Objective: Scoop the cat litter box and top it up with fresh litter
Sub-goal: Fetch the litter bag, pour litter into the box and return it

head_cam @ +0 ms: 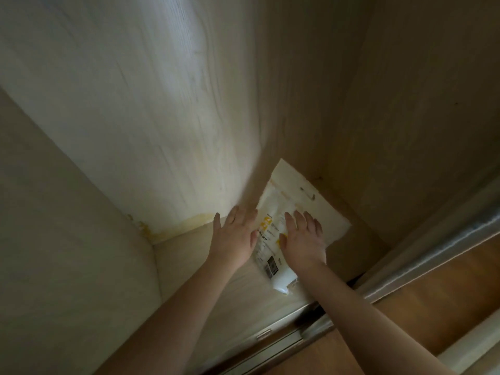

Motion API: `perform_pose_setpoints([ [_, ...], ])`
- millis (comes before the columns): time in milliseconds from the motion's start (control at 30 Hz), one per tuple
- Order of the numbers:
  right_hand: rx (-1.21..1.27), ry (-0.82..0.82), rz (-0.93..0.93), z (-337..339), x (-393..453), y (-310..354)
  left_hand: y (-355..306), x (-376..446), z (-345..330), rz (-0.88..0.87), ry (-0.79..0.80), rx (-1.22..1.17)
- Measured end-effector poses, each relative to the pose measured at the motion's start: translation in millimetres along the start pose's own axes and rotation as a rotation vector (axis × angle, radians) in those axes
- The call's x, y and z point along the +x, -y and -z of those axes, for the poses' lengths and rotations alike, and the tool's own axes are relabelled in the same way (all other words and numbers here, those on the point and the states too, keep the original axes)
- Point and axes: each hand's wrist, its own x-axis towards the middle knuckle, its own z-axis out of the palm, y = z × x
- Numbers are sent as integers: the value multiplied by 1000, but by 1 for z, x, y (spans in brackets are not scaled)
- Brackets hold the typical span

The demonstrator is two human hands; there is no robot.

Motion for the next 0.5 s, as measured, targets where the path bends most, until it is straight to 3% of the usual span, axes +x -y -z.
perform_pose_setpoints([
  [500, 0, -93, -35, 12, -89, 40, -8, -78, 14, 58, -60, -65],
])
